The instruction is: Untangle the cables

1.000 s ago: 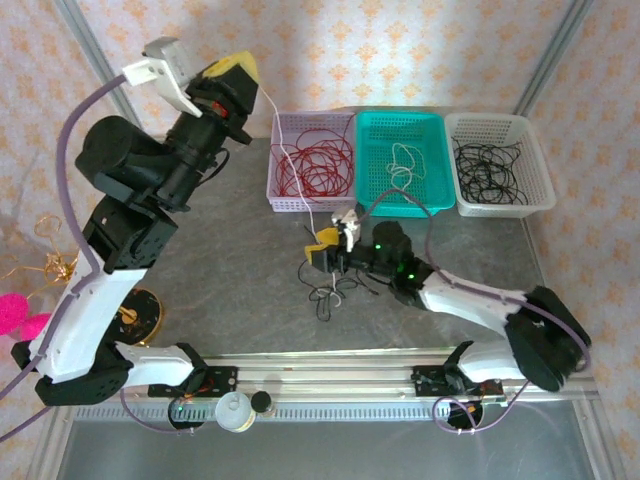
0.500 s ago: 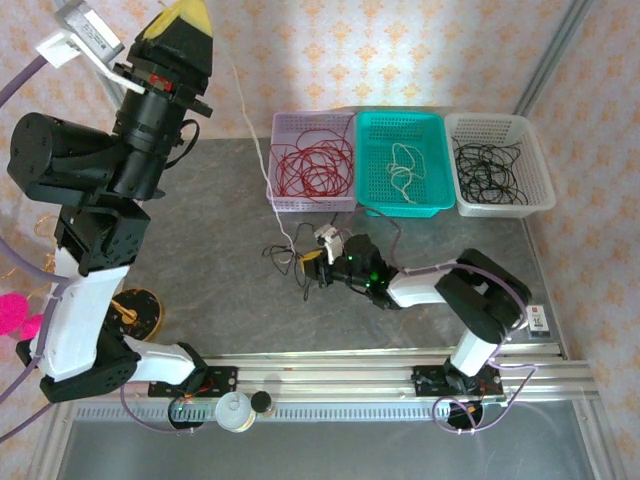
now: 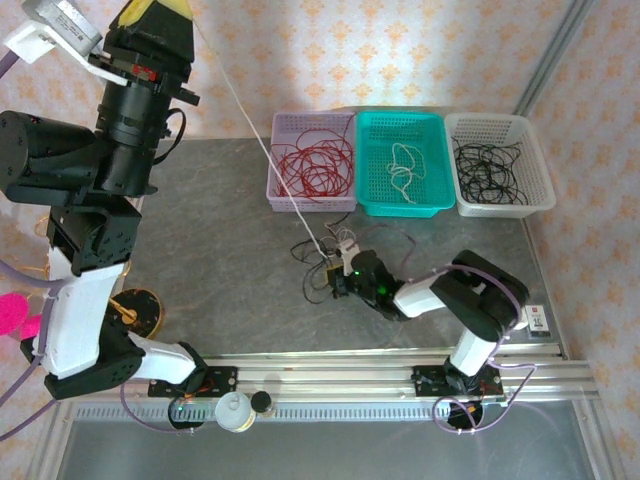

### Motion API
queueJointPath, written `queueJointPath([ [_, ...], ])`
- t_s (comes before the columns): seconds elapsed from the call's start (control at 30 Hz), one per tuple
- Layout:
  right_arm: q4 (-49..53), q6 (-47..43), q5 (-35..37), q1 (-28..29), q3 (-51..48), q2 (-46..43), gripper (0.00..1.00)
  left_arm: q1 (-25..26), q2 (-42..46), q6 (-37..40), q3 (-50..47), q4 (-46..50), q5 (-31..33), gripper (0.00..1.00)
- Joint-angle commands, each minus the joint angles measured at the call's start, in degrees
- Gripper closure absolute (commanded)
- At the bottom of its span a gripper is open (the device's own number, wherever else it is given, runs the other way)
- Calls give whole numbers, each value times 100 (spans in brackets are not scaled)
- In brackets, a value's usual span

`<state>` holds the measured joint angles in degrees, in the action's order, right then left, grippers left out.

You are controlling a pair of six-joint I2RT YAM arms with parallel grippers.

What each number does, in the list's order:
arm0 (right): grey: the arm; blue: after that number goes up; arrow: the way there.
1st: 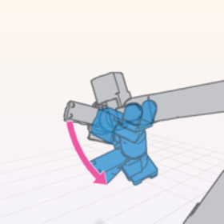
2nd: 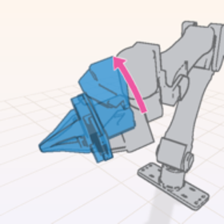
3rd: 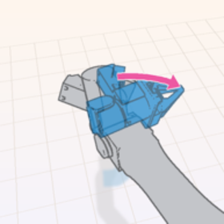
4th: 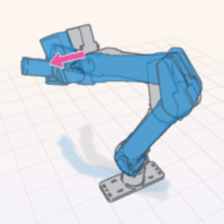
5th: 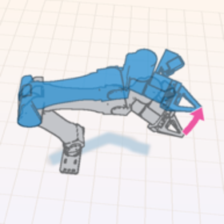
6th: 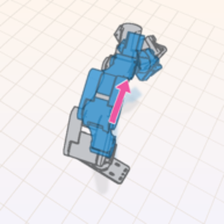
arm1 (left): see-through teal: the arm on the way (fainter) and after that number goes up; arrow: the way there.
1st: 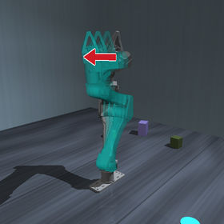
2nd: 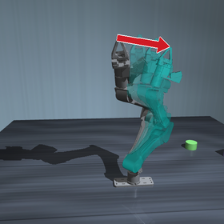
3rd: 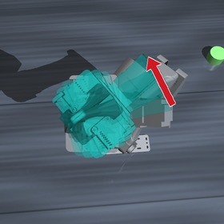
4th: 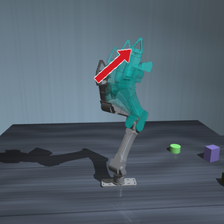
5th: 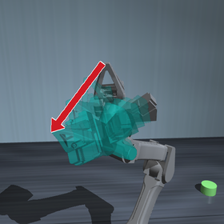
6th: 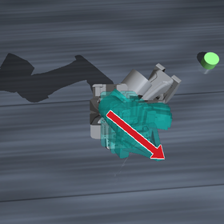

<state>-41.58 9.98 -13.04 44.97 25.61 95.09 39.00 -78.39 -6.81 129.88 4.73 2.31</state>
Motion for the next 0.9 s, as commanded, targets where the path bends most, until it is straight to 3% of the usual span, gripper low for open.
queueJointPath([
  [0.0, 638, 450, 819, -330, -546, -615, 100, -7, 51, 402, 336, -162, 284, 100],
  [0.2, 1460, 863, 1368, -1003, -959, -1699, 100, -7, 61, 636, 397, 23, 558, 100],
  [0.27, 1594, 1078, 1186, -1357, -956, -1800, 100, -7, 54, 637, 395, 54, 619, 100],
  [0.43, 2190, 1252, 1117, -1547, -564, -1681, 100, -8, 69, 606, 365, 149, 607, 100],
  [0.6, 2417, 1615, 558, -2288, -582, -1541, 100, -10, 140, 602, 371, 147, 621, 100],
  [0.87, 2932, 2354, 481, -2580, -234, -1236, 100, -7, 347, 674, 190, 263, 804, 100],
])
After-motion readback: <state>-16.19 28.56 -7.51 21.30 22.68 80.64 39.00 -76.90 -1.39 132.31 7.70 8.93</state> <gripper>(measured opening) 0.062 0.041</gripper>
